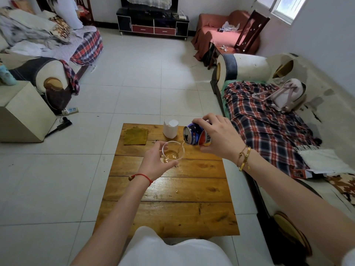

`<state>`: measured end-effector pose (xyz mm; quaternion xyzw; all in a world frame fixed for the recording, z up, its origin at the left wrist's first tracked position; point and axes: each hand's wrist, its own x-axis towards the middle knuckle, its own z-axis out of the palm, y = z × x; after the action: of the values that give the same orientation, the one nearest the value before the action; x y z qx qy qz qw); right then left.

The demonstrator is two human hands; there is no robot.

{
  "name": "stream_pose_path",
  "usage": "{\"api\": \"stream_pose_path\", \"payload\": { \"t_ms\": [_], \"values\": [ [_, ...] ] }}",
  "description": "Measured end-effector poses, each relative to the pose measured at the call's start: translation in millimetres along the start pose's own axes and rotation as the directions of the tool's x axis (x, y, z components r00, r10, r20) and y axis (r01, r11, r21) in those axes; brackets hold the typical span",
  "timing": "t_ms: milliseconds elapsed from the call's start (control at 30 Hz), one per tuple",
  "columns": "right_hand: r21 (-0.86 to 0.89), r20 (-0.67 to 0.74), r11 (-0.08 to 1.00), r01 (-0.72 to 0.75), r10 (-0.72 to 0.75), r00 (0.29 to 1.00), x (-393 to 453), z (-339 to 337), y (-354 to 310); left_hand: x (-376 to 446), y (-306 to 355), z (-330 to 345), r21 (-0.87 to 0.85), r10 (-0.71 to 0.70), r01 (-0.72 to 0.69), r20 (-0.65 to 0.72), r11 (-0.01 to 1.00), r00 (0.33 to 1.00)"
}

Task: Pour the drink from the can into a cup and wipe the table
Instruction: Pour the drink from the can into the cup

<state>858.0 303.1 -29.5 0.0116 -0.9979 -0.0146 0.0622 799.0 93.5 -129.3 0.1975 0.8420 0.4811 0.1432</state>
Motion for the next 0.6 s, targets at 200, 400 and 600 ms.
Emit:
{"api": "stream_pose_path", "payload": {
  "t_ms": [200,400,600],
  "values": [
    [-0.013,-0.012,1.000,0.003,-0.003,1.000,-1.6,-0.9,-2.0,-0.9,-1.8,-1.3,0.004,0.011,-0.011,-0.006,1.000,1.000],
    [-0.025,-0.012,1.000,0.004,-0.004,1.000,-2.5,-2.3,-3.3,-2.8,-0.9,-1.6,0.000,0.012,-0.012,-0.005,1.000,1.000],
    [-0.027,-0.011,1.000,0.008,-0.008,1.000,-2.8,-3.7,-4.3,-4.8,0.0,-2.4,-0.003,0.008,-0.008,-0.003,1.000,1.000]
  ]
}}
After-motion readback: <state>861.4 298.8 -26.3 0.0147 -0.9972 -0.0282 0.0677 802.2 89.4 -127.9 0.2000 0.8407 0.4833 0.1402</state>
